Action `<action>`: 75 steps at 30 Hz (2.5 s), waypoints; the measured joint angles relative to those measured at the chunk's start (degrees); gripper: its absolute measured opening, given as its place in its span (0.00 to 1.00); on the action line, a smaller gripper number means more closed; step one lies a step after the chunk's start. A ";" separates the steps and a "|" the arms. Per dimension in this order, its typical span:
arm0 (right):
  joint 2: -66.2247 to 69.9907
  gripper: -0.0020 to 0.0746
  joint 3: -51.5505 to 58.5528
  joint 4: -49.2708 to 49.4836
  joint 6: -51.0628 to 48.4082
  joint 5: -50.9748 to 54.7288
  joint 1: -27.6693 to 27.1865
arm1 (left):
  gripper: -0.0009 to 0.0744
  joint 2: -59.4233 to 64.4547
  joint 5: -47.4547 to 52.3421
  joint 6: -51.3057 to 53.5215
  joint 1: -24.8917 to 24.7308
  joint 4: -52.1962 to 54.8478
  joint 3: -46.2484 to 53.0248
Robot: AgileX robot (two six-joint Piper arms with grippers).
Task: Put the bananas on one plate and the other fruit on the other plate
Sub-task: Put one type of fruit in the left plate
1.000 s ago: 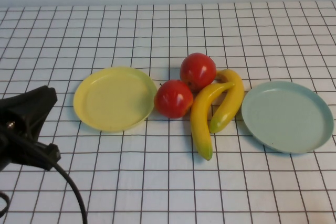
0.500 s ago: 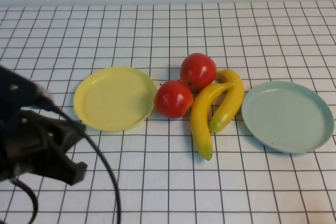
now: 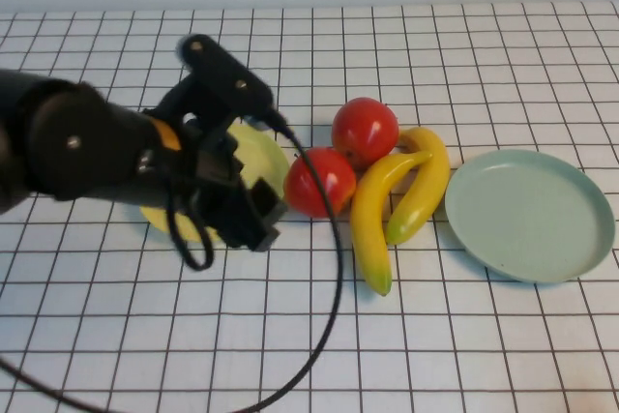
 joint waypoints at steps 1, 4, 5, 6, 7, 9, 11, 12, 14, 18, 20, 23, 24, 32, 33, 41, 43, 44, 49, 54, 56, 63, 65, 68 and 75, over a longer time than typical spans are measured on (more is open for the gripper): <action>0.00 0.01 0.00 0.00 0.00 0.00 0.00 | 0.72 2.20 -0.23 -1.33 -0.79 0.30 -1.74; 0.00 0.01 0.00 0.00 0.00 0.00 0.00 | 0.87 8.24 -0.50 -3.65 -2.53 1.91 -6.60; 0.00 0.01 0.00 0.00 0.00 0.00 0.00 | 0.89 10.29 -0.58 -3.92 -2.79 2.78 -8.30; 0.00 0.01 0.00 0.00 0.00 0.00 0.00 | 0.90 12.26 -0.63 -4.18 -3.07 3.49 -9.99; 0.00 0.01 0.00 0.00 0.00 0.00 0.00 | 0.90 14.11 -0.74 -4.41 -3.33 4.29 -11.34; 0.00 0.01 0.00 0.00 0.00 0.00 0.00 | 0.90 16.85 -1.02 -4.55 -3.43 5.43 -14.30; 0.00 0.01 0.00 0.00 0.00 0.00 0.00 | 0.90 20.22 -1.71 -4.87 -3.48 5.78 -17.65; 0.00 0.01 0.00 0.00 0.00 0.00 0.00 | 0.90 21.33 -2.28 -4.96 -3.48 5.93 -18.73; 0.00 0.01 0.00 0.00 0.00 0.00 0.00 | 0.90 23.88 -3.34 -5.01 -3.48 6.56 -21.01; 0.00 0.01 0.00 0.00 0.00 0.00 0.00 | 0.90 27.95 -3.90 -6.05 -3.48 7.95 -23.91; 0.00 0.01 0.00 0.00 0.00 0.00 0.00 | 0.90 29.50 -4.19 -6.31 -3.48 8.30 -24.40; 0.00 0.01 0.00 0.00 0.00 0.00 0.00 | 0.90 31.48 -4.55 -6.53 -3.48 9.67 -24.54; 0.00 0.01 0.00 0.00 0.00 0.00 0.00 | 0.90 32.07 -4.59 -6.53 -3.48 9.67 -24.54; 0.00 0.01 0.00 0.00 0.00 0.00 0.00 | 0.90 34.43 -5.36 -7.40 -3.48 10.54 -24.67; 0.00 0.01 0.00 0.00 0.00 0.00 0.00 | 0.90 34.43 -5.36 -7.40 -3.48 10.54 -24.67; 0.00 0.01 0.00 0.00 0.00 0.00 0.00 | 0.78 33.04 -5.36 -10.17 -3.48 11.28 -24.67; 0.00 0.01 0.00 0.00 0.00 0.00 0.00 | 0.78 30.93 -5.36 -10.38 -3.48 12.55 -24.67; 0.00 0.01 0.00 0.00 0.00 0.00 0.00 | 0.78 29.49 -5.36 -10.38 -3.48 13.19 -24.67; 0.00 0.01 0.00 0.00 0.00 0.00 0.00 | 0.78 22.00 -4.60 -12.38 -2.22 16.92 -24.67; 0.00 0.01 0.00 0.00 0.00 0.00 0.00 | 0.78 20.46 -1.68 -17.03 4.03 17.74 -24.67; 0.00 0.01 0.00 0.00 0.00 0.00 0.00 | 0.78 21.26 -0.40 -19.29 6.62 18.03 -24.67; 0.00 0.01 0.00 0.00 0.00 0.00 0.00 | 0.78 26.45 2.00 -23.68 14.44 16.80 -24.67; 0.00 0.01 0.00 0.00 0.00 0.00 0.00 | 0.78 27.92 2.00 -24.12 15.18 15.91 -24.67; 0.00 0.01 0.00 0.00 0.00 0.00 0.00 | 0.78 29.51 1.77 -24.12 15.35 14.16 -24.67; 0.00 0.01 0.00 0.00 0.00 0.00 0.00 | 0.78 30.56 1.29 -22.82 15.35 10.80 -24.67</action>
